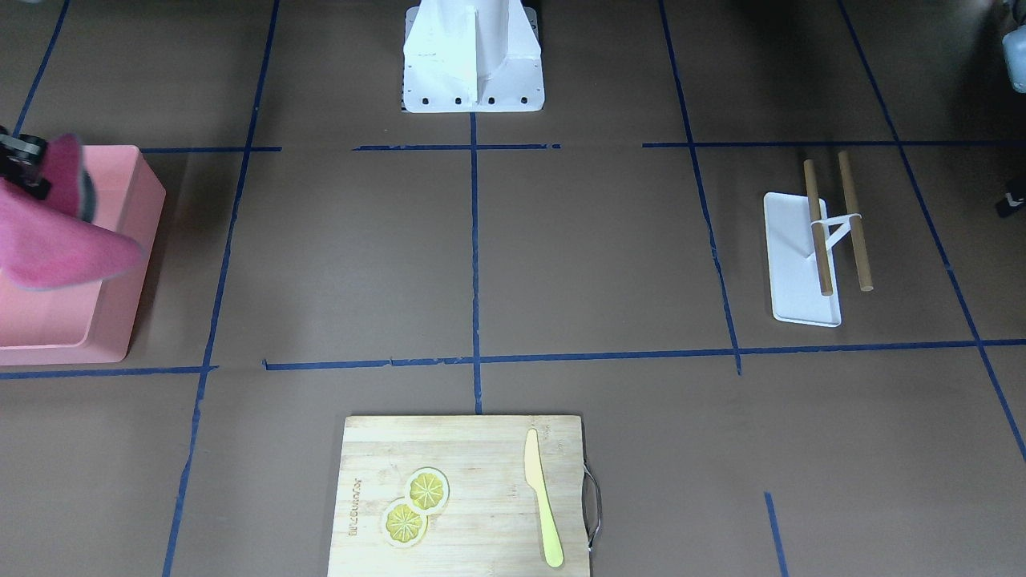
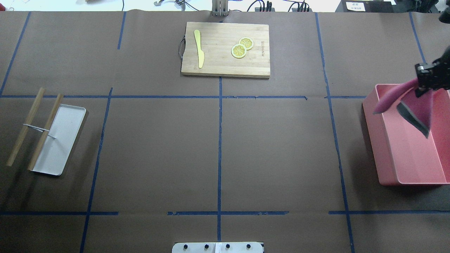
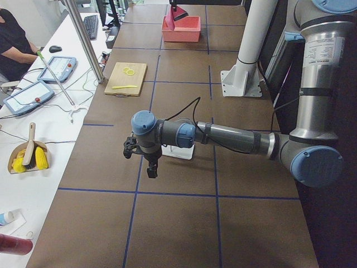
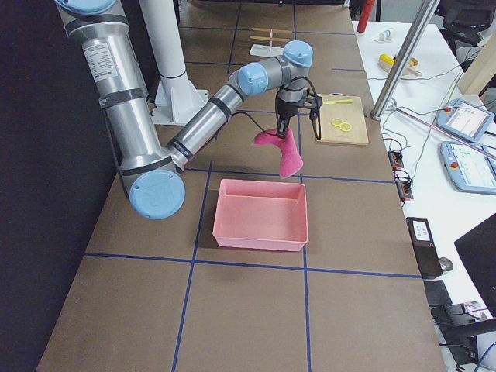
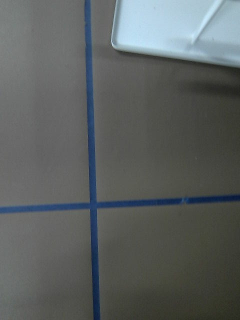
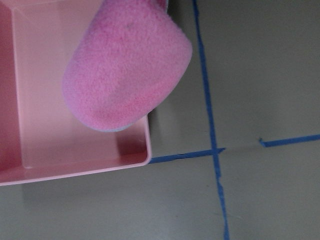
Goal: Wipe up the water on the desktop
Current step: 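Carry the towel into the pink bin with the right gripper and release it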
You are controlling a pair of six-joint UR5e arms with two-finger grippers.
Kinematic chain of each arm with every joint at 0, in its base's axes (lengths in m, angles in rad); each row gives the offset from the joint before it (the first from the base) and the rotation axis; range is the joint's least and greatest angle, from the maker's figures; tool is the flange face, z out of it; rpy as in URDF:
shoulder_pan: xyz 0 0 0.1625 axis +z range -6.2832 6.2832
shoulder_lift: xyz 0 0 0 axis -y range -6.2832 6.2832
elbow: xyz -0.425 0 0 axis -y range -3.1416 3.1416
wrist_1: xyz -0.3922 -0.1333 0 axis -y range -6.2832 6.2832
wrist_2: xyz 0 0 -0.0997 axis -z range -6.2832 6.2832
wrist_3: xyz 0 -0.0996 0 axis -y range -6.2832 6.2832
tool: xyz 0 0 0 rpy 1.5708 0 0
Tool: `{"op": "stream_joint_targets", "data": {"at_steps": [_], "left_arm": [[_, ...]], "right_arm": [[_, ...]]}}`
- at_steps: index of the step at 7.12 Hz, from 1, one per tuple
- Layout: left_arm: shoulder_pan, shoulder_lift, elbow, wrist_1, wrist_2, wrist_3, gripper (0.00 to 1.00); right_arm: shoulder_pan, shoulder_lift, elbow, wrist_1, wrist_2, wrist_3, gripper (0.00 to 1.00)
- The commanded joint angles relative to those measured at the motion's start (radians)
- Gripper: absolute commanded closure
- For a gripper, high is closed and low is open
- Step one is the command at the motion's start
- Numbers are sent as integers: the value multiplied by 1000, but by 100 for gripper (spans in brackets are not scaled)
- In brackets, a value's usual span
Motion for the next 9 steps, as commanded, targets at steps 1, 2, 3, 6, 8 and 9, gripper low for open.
{"op": "stream_joint_targets", "data": {"at_steps": [1,2,3,6,8,9], "left_arm": [[-29,-3,61,-6,-7,59,0],[-30,-2,62,-11,-10,59,0],[-30,-2,62,-14,-10,59,0],[-30,0,62,-14,-10,59,0],[-30,-2,64,-12,-10,59,0],[-29,-2,62,-11,-8,59,0]], "right_arm": [[67,-99,-72,-3,-1,-292,100],[72,-96,-85,-1,-1,-296,99],[72,-97,-85,-1,1,-297,99],[85,-96,-76,-1,7,-281,0],[96,-91,-76,8,13,-287,0],[131,-111,-90,66,72,-293,0]]}}
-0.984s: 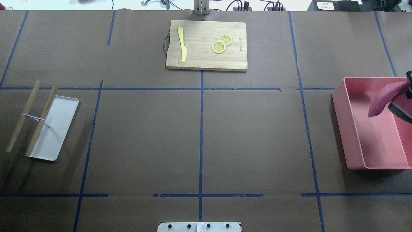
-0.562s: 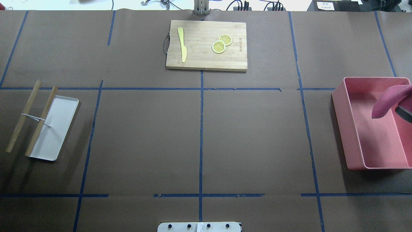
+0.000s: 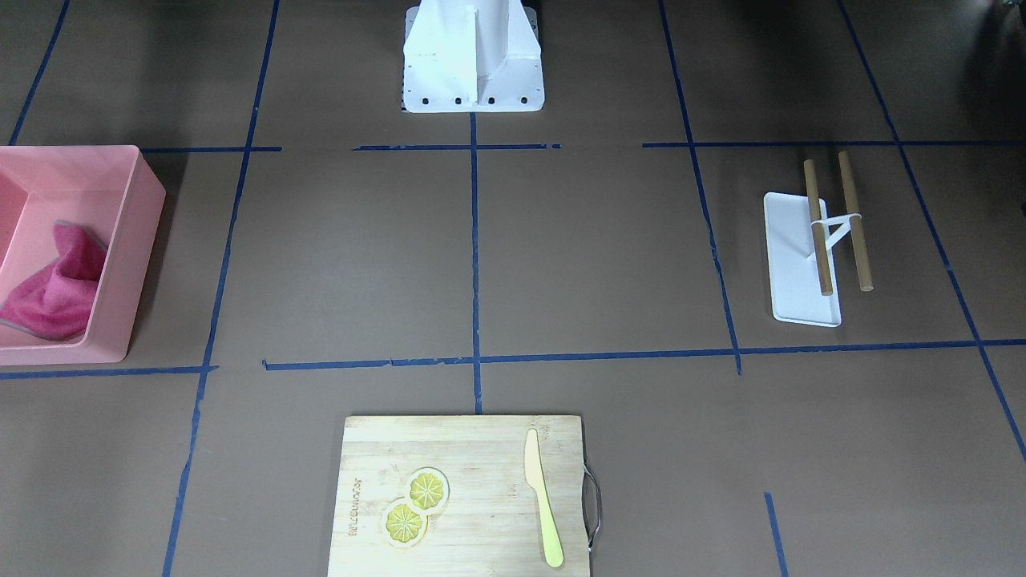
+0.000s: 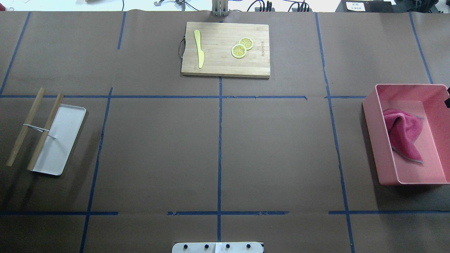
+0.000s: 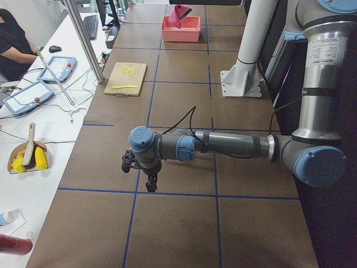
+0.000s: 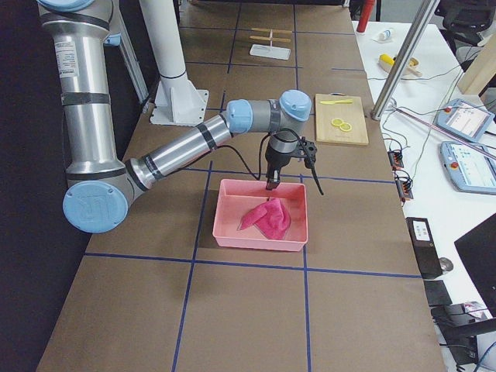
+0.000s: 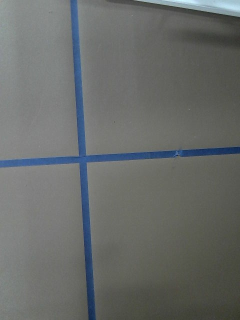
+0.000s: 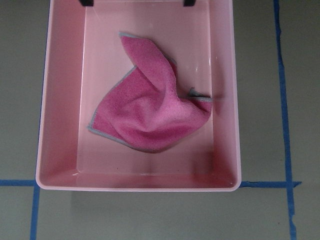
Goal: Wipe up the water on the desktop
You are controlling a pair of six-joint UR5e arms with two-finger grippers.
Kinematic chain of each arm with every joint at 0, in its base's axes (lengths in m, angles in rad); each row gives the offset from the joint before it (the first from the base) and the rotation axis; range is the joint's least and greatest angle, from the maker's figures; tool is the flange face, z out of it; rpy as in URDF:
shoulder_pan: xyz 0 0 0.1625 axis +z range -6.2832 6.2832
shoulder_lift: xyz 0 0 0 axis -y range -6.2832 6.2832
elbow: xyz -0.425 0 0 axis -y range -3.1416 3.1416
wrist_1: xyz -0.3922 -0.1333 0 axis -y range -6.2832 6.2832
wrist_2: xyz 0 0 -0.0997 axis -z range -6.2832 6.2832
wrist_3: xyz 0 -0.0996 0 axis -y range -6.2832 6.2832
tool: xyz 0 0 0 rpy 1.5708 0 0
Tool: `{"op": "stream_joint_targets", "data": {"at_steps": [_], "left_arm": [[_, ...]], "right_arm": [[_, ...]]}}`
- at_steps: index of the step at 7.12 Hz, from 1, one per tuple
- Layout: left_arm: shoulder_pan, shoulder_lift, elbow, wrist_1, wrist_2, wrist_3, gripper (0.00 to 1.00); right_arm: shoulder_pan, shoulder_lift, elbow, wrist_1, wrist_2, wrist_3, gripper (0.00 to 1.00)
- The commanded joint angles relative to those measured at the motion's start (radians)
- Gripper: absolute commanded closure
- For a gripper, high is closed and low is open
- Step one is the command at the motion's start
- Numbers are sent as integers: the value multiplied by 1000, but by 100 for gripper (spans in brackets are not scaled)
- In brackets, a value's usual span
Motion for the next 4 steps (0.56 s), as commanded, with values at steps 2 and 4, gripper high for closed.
{"op": "stream_joint_targets", "data": {"at_steps": [2,4], "left_arm": [[0,2,1,10,3,0,0],[-50,13,44,11,-2,0,0]], "right_arm": [[87,-67,-70,206,111,-50,0],[165,-91,-224,350,168,-173,0]]}}
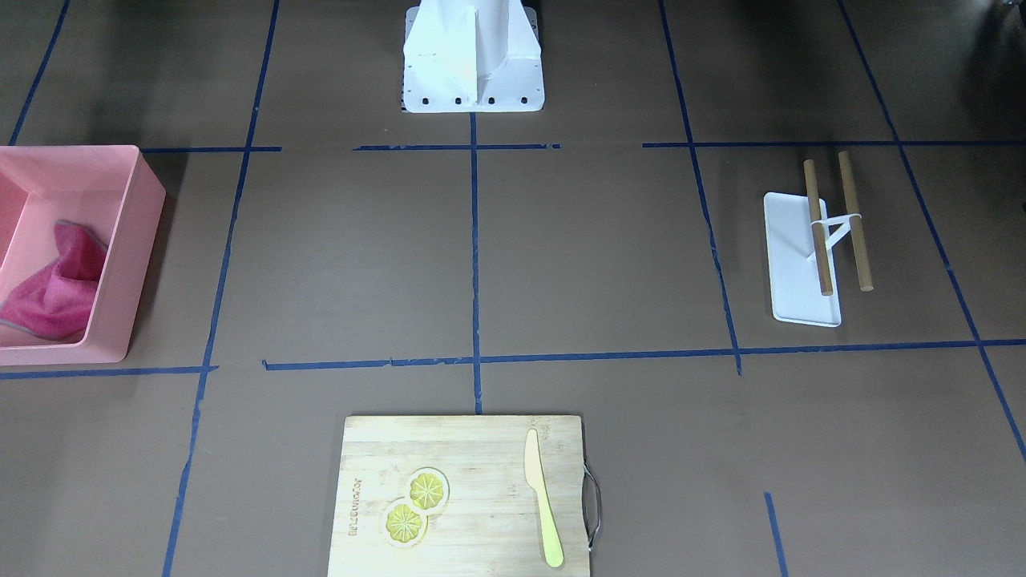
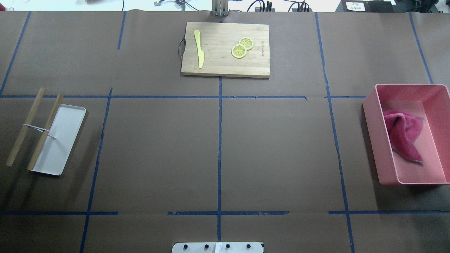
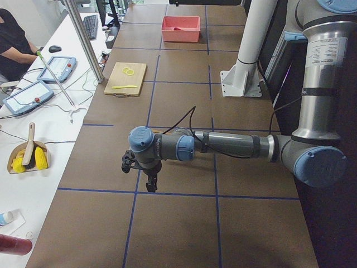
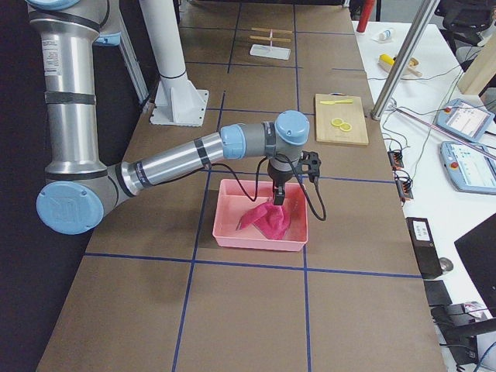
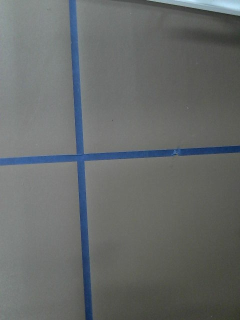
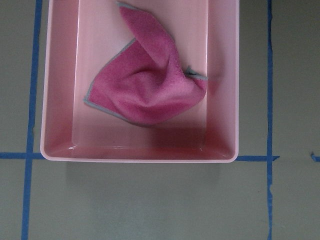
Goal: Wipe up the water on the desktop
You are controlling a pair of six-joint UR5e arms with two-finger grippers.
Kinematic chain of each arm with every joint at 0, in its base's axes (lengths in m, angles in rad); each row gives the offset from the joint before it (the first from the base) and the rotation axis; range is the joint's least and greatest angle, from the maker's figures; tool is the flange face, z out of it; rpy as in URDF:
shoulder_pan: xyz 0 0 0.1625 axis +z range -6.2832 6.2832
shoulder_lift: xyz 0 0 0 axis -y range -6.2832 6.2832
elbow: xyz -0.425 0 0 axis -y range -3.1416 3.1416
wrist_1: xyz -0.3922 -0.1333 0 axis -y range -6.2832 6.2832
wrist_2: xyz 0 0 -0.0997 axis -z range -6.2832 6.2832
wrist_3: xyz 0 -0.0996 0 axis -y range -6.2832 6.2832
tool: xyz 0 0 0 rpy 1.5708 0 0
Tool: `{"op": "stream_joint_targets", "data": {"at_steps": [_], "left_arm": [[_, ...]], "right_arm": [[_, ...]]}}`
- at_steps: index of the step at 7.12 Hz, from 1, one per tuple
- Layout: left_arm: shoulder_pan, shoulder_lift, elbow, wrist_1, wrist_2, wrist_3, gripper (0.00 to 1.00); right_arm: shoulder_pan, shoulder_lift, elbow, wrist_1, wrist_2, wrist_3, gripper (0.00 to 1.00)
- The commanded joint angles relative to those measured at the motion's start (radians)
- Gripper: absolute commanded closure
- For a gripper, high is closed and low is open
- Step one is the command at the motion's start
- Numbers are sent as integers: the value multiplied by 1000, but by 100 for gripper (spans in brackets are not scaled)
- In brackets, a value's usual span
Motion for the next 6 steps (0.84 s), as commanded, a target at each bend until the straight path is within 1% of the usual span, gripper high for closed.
{"op": "stream_joint_targets", "data": {"at_steps": [1,2,4,5,6], "left_arm": [[-39,11,26,-9,-2,0,0],[-39,11,28,-10,-2,0,0],[-41,14,26,-12,-2,0,0],[-41,12,26,-13,-1,0,0],[-39,12,29,-13,-1,0,0]], "right_arm": [[75,-21,-169,114,32,-215,0],[104,-32,-231,125,32,-290,0],[128,-25,-302,140,30,-304,0],[129,-21,-332,143,21,-314,0],[145,-14,-331,154,21,-305,0]]}}
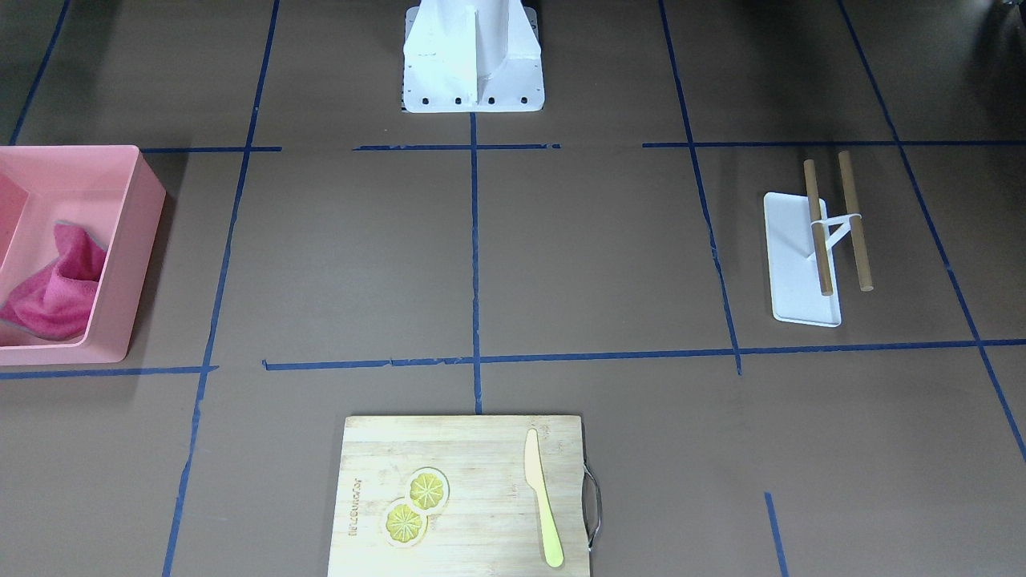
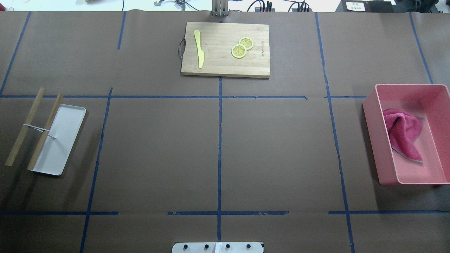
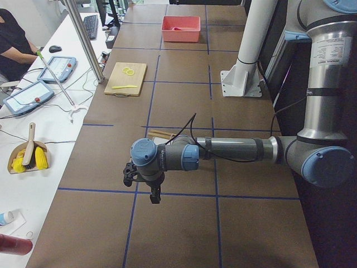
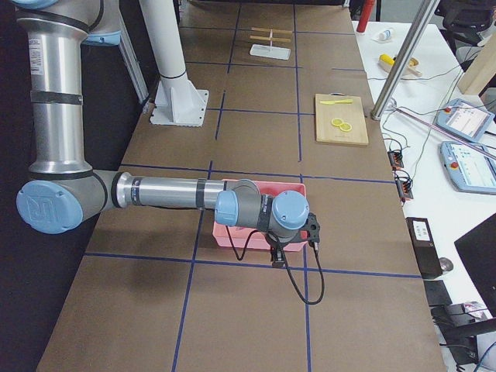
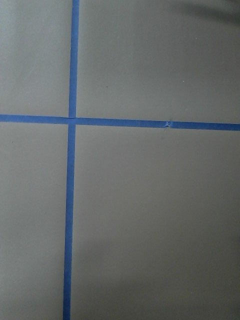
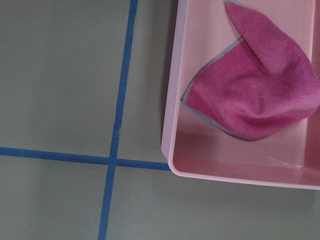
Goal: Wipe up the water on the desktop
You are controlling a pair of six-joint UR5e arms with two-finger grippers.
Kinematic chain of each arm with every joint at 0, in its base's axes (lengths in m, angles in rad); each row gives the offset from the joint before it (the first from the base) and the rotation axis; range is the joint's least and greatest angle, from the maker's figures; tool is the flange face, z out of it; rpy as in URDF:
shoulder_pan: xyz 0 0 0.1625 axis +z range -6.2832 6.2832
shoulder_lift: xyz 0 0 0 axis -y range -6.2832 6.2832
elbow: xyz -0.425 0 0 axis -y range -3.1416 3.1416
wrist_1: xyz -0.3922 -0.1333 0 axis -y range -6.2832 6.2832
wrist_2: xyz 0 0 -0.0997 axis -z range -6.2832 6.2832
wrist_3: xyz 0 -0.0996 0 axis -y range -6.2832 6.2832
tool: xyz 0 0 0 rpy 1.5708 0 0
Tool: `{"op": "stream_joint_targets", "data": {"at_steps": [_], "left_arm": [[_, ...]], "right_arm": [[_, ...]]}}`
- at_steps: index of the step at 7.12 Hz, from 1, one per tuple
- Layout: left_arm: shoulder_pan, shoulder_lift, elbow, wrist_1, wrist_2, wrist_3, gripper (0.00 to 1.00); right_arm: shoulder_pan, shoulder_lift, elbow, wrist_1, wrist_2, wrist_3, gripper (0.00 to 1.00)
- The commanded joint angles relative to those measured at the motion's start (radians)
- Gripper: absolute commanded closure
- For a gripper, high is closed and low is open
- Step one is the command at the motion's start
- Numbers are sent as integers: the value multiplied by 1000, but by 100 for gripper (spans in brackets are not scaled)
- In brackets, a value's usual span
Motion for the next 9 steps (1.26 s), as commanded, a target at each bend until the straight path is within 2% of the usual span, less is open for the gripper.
{"op": "stream_joint_targets", "data": {"at_steps": [1,3,4,9], "left_arm": [[-1,0,2,-1,1,0,0],[-1,-2,1,-1,1,0,0],[-1,-2,1,-2,1,0,0],[-1,-2,-2,-2,-1,0,0]], "right_arm": [[32,4,-18,41,-6,0,0],[67,8,-25,46,-100,41,0],[75,7,-15,46,-116,84,0],[74,7,-15,44,-110,105,0]]}}
